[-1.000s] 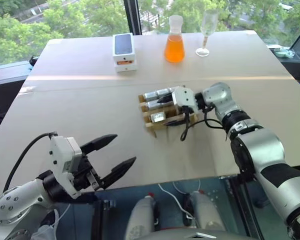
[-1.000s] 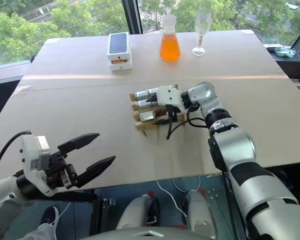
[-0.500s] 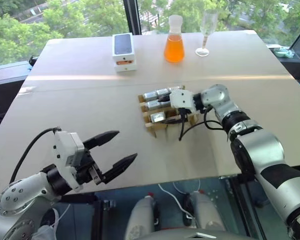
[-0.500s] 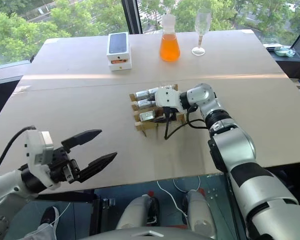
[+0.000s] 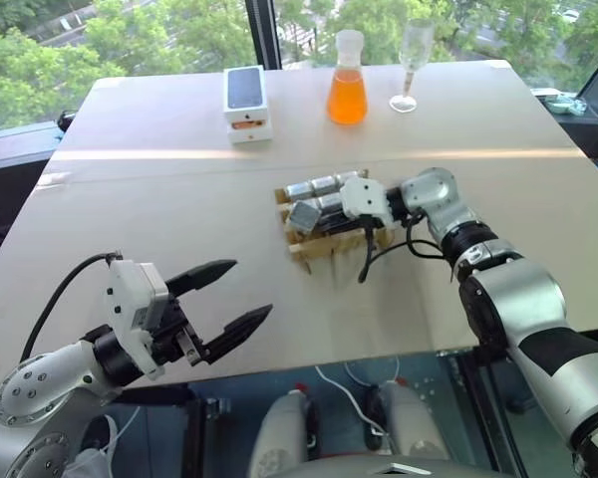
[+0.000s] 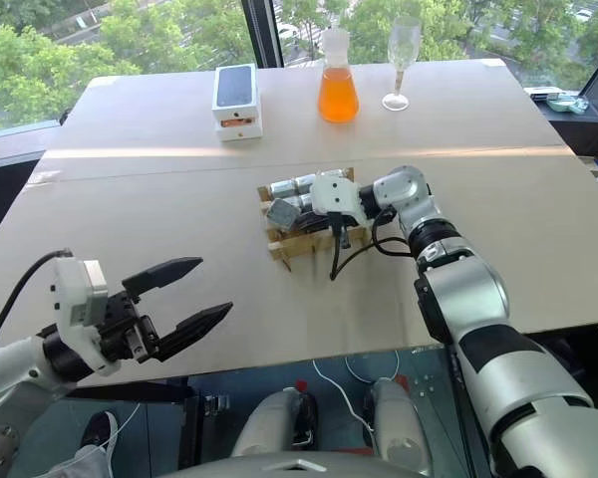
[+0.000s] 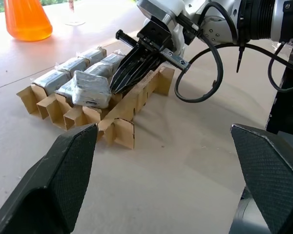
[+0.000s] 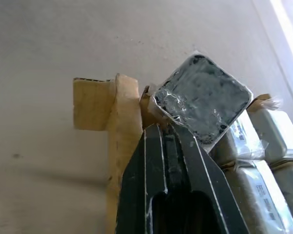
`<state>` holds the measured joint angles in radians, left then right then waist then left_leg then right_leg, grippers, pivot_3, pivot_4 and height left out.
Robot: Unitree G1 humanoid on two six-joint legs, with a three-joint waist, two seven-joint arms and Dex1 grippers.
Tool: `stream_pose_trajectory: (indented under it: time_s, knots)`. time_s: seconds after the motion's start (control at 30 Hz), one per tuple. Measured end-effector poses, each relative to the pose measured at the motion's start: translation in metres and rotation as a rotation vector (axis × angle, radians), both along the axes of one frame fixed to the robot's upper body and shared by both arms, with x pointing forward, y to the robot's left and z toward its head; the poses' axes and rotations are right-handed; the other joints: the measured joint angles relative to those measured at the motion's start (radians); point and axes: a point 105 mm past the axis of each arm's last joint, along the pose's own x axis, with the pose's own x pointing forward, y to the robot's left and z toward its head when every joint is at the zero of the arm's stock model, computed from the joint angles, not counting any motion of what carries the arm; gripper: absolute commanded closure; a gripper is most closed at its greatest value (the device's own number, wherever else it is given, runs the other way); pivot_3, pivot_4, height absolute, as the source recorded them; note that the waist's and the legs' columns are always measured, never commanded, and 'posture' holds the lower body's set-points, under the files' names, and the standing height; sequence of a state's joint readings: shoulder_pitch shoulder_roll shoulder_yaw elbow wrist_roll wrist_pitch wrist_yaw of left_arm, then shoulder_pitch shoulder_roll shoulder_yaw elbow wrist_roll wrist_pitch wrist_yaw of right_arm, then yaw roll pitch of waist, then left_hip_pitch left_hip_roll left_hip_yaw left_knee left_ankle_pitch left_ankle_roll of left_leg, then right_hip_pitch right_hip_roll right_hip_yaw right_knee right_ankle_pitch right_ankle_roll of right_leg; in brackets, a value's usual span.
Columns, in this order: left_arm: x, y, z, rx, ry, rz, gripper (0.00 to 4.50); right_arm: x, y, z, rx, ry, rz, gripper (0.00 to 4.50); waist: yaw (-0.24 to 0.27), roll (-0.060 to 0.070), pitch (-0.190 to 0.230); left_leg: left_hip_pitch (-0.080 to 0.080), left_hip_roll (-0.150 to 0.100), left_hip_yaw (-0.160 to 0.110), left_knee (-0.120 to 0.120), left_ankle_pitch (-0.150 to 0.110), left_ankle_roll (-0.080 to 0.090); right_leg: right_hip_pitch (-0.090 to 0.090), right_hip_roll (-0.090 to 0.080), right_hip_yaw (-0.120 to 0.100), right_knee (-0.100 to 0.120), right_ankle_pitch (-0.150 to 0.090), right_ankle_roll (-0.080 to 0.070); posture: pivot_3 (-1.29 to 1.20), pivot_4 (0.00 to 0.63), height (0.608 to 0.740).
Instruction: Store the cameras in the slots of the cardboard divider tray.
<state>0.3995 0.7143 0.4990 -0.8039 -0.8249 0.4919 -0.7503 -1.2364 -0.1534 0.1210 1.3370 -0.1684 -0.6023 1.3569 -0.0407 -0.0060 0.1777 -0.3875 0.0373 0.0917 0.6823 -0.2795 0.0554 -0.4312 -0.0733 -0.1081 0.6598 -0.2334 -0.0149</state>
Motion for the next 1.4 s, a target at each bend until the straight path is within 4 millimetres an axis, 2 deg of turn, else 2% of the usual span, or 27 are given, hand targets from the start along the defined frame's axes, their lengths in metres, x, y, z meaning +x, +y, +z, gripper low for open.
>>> stream_pose_trajectory:
  time_s: [0.13, 0.17, 0.3, 0.47, 0.5, 0.7, 0.83, 0.93, 1.03, 1.13, 1.23, 1.4]
  knots:
    - [-0.001, 0.002, -0.004, -0.001, 0.017, 0.020, 0.00, 0.002, 0.001, 0.000, -0.001, 0.018, -0.019, 4.46, 0.000, 0.000, 0.000, 0.000, 0.000, 0.000, -0.001, 0.000, 0.000, 0.000, 0.000, 0.000, 0.000, 0.000, -0.001, 0.00, 0.150, 0.740]
    - [-0.002, 0.003, -0.005, -0.002, 0.021, 0.025, 0.00, 0.002, 0.001, 0.000, -0.001, 0.020, -0.020, 4.23, 0.000, 0.000, 0.000, 0.000, 0.000, 0.000, -0.001, 0.000, 0.000, 0.000, 0.000, 0.000, 0.000, -0.001, -0.001, 0.00, 0.150, 0.740]
    - [-0.004, 0.003, -0.008, -0.007, 0.036, 0.037, 0.00, 0.004, -0.002, 0.008, -0.022, 0.011, -0.014, 2.70, 0.000, 0.000, 0.001, 0.000, 0.000, 0.000, -0.001, 0.000, 0.000, -0.001, 0.000, 0.000, -0.001, -0.002, -0.003, 0.00, 0.150, 0.740]
    - [-0.004, 0.004, -0.008, -0.012, 0.033, 0.057, 0.00, 0.010, -0.012, 0.015, -0.038, 0.006, -0.052, 0.28, 0.000, 0.000, 0.001, -0.001, 0.000, 0.000, -0.001, 0.000, 0.000, -0.001, -0.001, 0.000, -0.001, -0.002, -0.003, 0.00, 0.150, 0.740]
    - [-0.004, 0.004, -0.008, -0.013, 0.033, 0.059, 0.00, 0.010, -0.012, 0.015, -0.036, 0.008, -0.054, 0.05, 0.000, 0.000, 0.001, -0.001, 0.000, 0.000, -0.001, 0.000, 0.000, -0.001, -0.001, 0.000, -0.001, -0.002, -0.003, 0.00, 0.150, 0.740]
    - [-0.002, 0.004, -0.007, -0.018, 0.017, 0.071, 0.00, 0.017, -0.013, 0.027, 0.078, 0.058, -0.121, 0.05, 0.000, 0.000, 0.001, -0.001, 0.000, 0.000, -0.002, 0.000, 0.000, -0.001, -0.001, 0.000, -0.001, -0.002, -0.003, 0.00, 0.150, 0.740]
    - [-0.001, 0.000, -0.007, -0.026, 0.014, 0.053, 0.00, 0.013, -0.004, 0.031, 0.132, 0.030, -0.093, 0.05, 0.000, 0.000, 0.001, -0.001, 0.000, 0.000, -0.002, 0.000, 0.000, -0.001, -0.001, 0.000, -0.001, -0.002, -0.003, 0.00, 0.150, 0.740]
    - [0.001, -0.001, -0.005, -0.020, 0.003, 0.042, 0.00, 0.009, -0.002, 0.026, 0.080, 0.003, -0.055, 0.05, 0.001, 0.000, 0.001, -0.002, 0.000, 0.000, -0.002, 0.000, 0.000, -0.002, -0.001, -0.001, -0.002, -0.002, -0.003, 0.00, 0.150, 0.740]
    - [0.002, -0.001, -0.003, -0.011, -0.004, 0.034, 0.00, 0.007, 0.002, 0.029, 0.046, -0.019, -0.025, 0.05, 0.000, 0.001, 0.001, -0.002, 0.000, 0.000, -0.002, 0.000, 0.000, -0.002, -0.001, -0.001, -0.002, -0.002, -0.003, 0.00, 0.150, 0.740]
    - [0.003, -0.001, -0.003, -0.008, -0.004, 0.028, 0.00, 0.005, 0.009, 0.035, -0.093, -0.154, 0.046, 0.05, -0.003, 0.001, 0.001, -0.003, 0.000, 0.000, -0.002, 0.000, 0.000, -0.004, -0.001, -0.001, -0.001, -0.002, -0.003, 0.00, 0.150, 0.740]
    - [0.003, -0.001, -0.003, -0.009, -0.003, 0.029, 0.00, 0.000, 0.025, 0.047, -0.176, -0.262, 0.121, 0.05, -0.003, 0.001, 0.002, -0.006, 0.000, 0.000, -0.002, 0.001, -0.001, -0.007, 0.000, -0.001, 0.000, 0.000, 0.000, 0.00, 0.150, 0.740]
    - [0.001, 0.001, -0.008, -0.026, 0.018, 0.055, 0.00, -0.007, 0.048, 0.034, -0.324, -0.362, 0.194, 0.05, 0.001, 0.001, 0.002, -0.009, 0.000, 0.000, -0.002, 0.001, -0.001, -0.009, -0.001, -0.001, -0.001, 0.000, 0.000, 0.00, 0.150, 0.740]
